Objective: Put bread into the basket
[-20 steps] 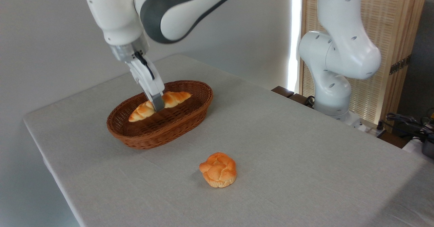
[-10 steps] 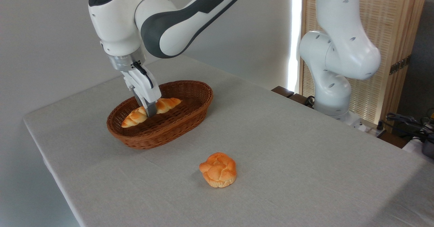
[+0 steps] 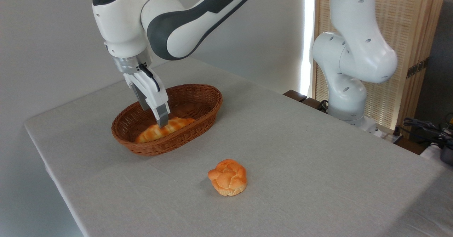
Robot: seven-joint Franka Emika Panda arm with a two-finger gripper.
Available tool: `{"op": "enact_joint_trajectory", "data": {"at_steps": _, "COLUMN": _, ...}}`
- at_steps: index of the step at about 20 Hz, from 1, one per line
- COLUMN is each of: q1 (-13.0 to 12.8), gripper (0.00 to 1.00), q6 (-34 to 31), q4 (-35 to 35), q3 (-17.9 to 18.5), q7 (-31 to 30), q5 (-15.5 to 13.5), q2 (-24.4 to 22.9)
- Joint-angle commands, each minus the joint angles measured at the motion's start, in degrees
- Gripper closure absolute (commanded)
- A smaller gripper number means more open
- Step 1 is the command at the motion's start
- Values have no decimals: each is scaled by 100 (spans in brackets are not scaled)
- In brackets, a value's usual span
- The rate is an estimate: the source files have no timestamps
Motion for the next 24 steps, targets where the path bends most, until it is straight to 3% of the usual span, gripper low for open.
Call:
{"op": "enact_joint_trajectory", "data": {"at_steps": 1, "q1": 22, "gripper": 0, "q6": 73, "q4": 40, "q3": 91, "q7": 4, "q5": -12, "q2": -228}}
{"op": "enact_joint_trajectory", "data": {"at_steps": 7, "q1": 93, "gripper": 0, "q6": -32, "q4": 795, "q3": 529, "q7": 39, "q5": 1068, "q2": -492}}
{"op": "enact_joint_trajectory", "data": {"at_steps": 13, "q1": 93, "gripper": 0, "q6": -1278, "q4": 1516, "q3": 1557, "q7": 1936, "q5": 1016, "q2": -483}}
{"op": "enact_joint_trajectory", "data": {"at_steps": 18, "q1": 84, "gripper": 0, "q6": -1675, "q4": 1649, "q3": 1866, "q7": 1737, "q5": 1025, "q2": -667}}
{"op": "enact_joint_trajectory", "data": {"at_steps": 21, "q1": 84, "gripper": 0, "q6": -1676, "q4": 1640, "q3": 1797, "q7": 1053, "q5": 1016, "q2": -729}}
{"op": "enact_joint_trajectory", "data": {"at_steps": 24, "q1": 84, "gripper": 0, "q6": -1693, "q4": 1562, "q3": 1647, "q7": 971, "q5": 1051, "q2": -799}}
